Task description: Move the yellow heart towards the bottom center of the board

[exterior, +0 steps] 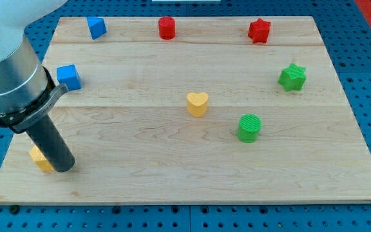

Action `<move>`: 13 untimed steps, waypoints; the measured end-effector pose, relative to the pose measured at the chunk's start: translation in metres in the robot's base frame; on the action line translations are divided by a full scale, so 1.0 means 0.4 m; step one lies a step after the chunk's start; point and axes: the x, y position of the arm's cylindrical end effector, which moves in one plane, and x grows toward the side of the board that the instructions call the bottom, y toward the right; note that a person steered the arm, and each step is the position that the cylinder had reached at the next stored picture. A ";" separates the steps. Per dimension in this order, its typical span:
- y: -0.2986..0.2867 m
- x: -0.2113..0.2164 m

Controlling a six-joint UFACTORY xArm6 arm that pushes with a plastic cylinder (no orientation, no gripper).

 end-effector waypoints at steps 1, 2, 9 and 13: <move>0.135 -0.125; 0.277 -0.329; 0.501 -0.111; 0.376 -0.166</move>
